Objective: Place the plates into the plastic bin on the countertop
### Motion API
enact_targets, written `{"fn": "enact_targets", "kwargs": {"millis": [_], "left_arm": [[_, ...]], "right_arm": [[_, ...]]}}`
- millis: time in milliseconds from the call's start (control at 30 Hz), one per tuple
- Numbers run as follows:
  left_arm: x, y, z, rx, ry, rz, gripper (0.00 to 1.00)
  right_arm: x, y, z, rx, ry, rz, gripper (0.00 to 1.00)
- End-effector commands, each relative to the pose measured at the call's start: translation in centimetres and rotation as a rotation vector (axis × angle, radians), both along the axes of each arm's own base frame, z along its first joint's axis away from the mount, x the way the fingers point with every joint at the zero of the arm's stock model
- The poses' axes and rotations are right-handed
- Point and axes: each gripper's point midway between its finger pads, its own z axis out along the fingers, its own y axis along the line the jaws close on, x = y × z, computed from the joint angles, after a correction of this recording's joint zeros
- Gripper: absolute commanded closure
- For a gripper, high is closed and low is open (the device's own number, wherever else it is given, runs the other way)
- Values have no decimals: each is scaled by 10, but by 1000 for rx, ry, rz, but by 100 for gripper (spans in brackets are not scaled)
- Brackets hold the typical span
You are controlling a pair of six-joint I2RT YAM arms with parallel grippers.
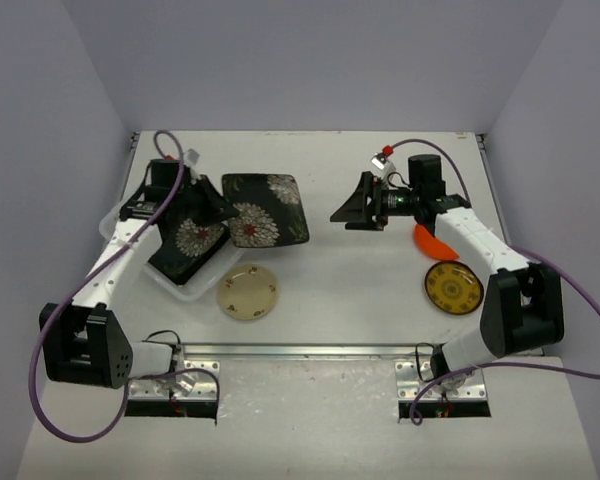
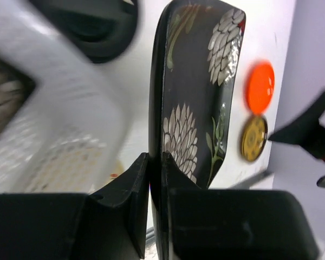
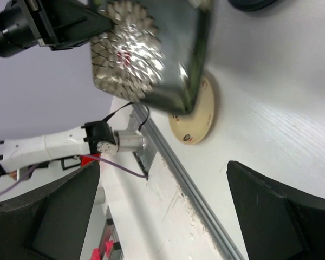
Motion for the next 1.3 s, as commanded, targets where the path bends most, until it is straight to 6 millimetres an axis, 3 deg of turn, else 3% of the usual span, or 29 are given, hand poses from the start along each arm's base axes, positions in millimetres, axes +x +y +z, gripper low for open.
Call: {"fn": "enact_targets", "kwargs": {"millis": [0, 100, 233, 300, 400, 733, 867, 933, 1033, 1100, 1133, 1167, 1267], "left_arm": [[11, 88, 74, -71, -192, 386, 100], [-8, 141, 76, -28, -196, 587, 100], [-23, 191, 44, 63, -119, 784, 100], [-27, 197, 21, 65, -65, 801, 100], [-35, 207, 3, 61, -29, 837, 100], [-53, 198, -27, 17, -8, 869, 100], [-54, 198, -48, 16, 35, 872, 93], [-51, 200, -53, 12, 30, 877, 97], [-43, 203, -56, 11, 23, 878, 96], [-38, 207, -56, 14, 26, 885, 73], [-37, 209, -55, 19, 27, 890, 57], [-36, 211, -56, 25, 32, 896, 35], [-37, 215, -54, 45, 28, 909, 12]], "right_arm": [[10, -27, 2, -60, -76, -94, 1], [7, -40, -10, -101, -62, -131, 1], [6, -44, -15, -126, -55, -141, 1], [5, -45, -17, -137, -53, -145, 1], [4, -48, -21, -159, -53, -157, 1], [-2, -49, -31, -166, -38, -154, 1], [-3, -48, -34, -158, -36, -151, 1], [-4, -47, -36, -150, -26, -150, 1], [-5, -46, -38, -142, -21, -146, 1], [-6, -44, -41, -140, -10, -140, 1], [-7, -43, -44, -141, -5, -138, 1], [-7, -42, -45, -145, -4, -141, 1], [-8, -37, -54, -165, 2, -136, 1]]}}
